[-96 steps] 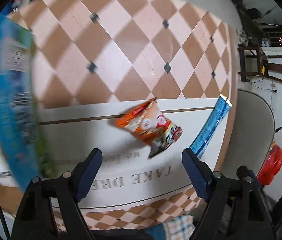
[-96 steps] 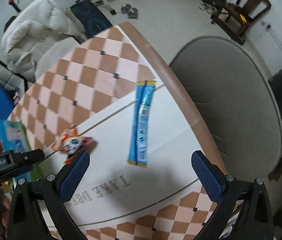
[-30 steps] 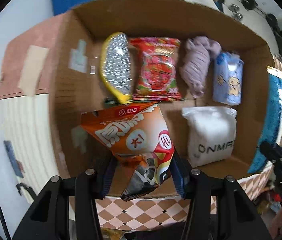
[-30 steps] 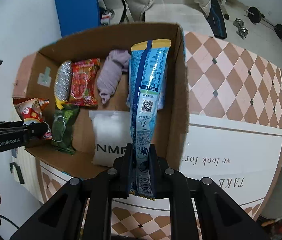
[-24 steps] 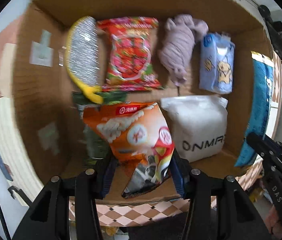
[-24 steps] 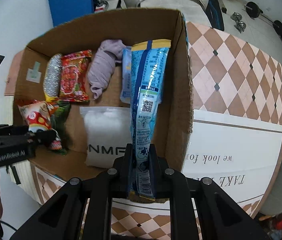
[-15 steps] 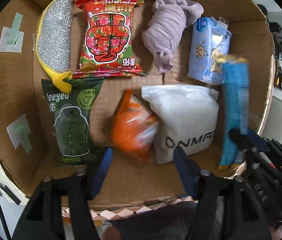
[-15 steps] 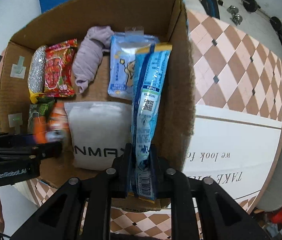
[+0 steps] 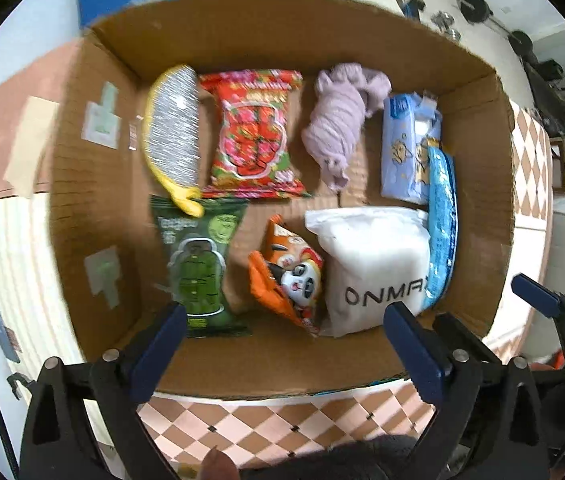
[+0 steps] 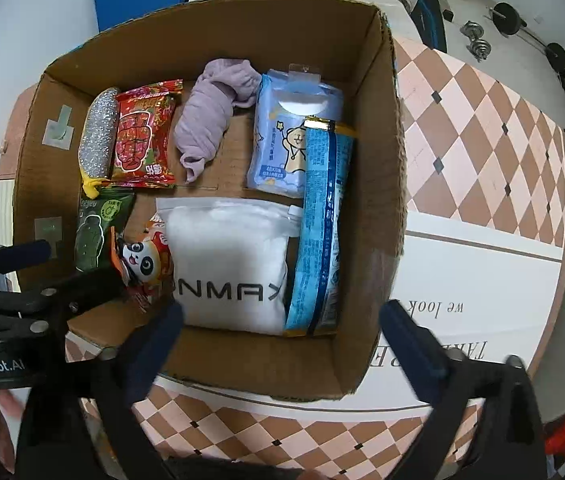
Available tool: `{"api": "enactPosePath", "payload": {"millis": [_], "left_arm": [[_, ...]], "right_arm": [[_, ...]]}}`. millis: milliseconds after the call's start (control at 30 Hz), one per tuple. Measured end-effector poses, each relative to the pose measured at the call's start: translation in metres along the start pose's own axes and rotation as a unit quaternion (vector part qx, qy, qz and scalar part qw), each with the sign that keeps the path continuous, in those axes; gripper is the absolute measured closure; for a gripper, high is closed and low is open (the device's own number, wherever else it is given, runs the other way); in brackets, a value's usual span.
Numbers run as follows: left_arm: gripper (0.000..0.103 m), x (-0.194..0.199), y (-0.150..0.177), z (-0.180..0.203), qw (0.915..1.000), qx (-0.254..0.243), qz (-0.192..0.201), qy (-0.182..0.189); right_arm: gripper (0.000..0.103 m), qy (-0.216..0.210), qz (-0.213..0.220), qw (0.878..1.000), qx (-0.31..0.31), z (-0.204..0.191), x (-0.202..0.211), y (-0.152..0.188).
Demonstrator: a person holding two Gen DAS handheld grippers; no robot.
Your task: Organize soft objects
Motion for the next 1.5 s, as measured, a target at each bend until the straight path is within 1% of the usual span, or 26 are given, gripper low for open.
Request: {"api": "enactPosePath", "payload": {"millis": [200, 233, 300, 467, 567, 700, 833, 1033, 1133, 1233, 1333, 1500], "left_arm": [[0.002, 0.023, 0.026, -0.004, 0.9977, 0.013, 0.060, -0.029], [0.002, 0.026, 0.030, -0.004, 0.9971, 0.011, 0.067, -0.035], [0.002, 0.019, 0.024, -0.004, 0.9958, 0.013, 0.079, -0.044], [0.002, 0.034, 0.038, 0.001, 0.9926, 0.009, 0.103, -0.062], [0.002, 0.049, 0.043, 0.005, 0.9905, 0.005, 0.120, -0.067], [0.002, 0.070, 0.053, 0.016, 0.9874, -0.004, 0.145, -0.064], [0.002, 0.106, 0.072, 0.035, 0.9817, -0.022, 0.180, -0.058], [0.002, 0.172, 0.110, 0.063, 0.9675, -0.046, 0.244, -0.050], [0.002, 0.197, 0.127, 0.070, 0.9618, -0.051, 0.264, -0.052], [0.002, 0.215, 0.142, 0.076, 0.9575, -0.054, 0.278, -0.053], [0.002, 0.228, 0.160, 0.085, 0.9544, -0.058, 0.289, -0.051], [0.002, 0.242, 0.182, 0.098, 0.9486, -0.070, 0.305, -0.049]], "right_arm": [[0.000, 0.026, 0.039, 0.999, -0.023, 0.006, 0.015, 0.013], [0.000, 0.023, 0.044, 0.998, -0.026, 0.006, 0.017, 0.017], [0.000, 0.018, 0.046, 0.998, -0.033, 0.007, 0.020, 0.022], [0.000, 0.013, 0.052, 0.998, -0.042, 0.011, 0.027, 0.034], [0.000, 0.015, 0.059, 0.997, -0.044, 0.015, 0.033, 0.040], [0.000, 0.016, 0.076, 0.996, -0.046, 0.022, 0.051, 0.049], [0.000, 0.015, 0.108, 0.993, -0.048, 0.032, 0.087, 0.066], [0.000, 0.011, 0.169, 0.984, -0.059, 0.053, 0.158, 0.098], [0.000, 0.007, 0.197, 0.978, -0.060, 0.061, 0.193, 0.116], [0.000, 0.008, 0.225, 0.972, -0.060, 0.066, 0.223, 0.133], [0.000, 0.004, 0.244, 0.968, -0.058, 0.068, 0.247, 0.150], [0.000, 0.015, 0.275, 0.959, -0.063, 0.073, 0.276, 0.173]]}}
Point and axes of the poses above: each gripper's, at about its wrist camera, not at the fingertips, and x roughly against the way its jaws point, z to its right, y to its underside, the point moved 6 cm from there along -x, roughly the way its jaws point, and after that the axes turned 10 degrees about y, right-handed, at the moved point
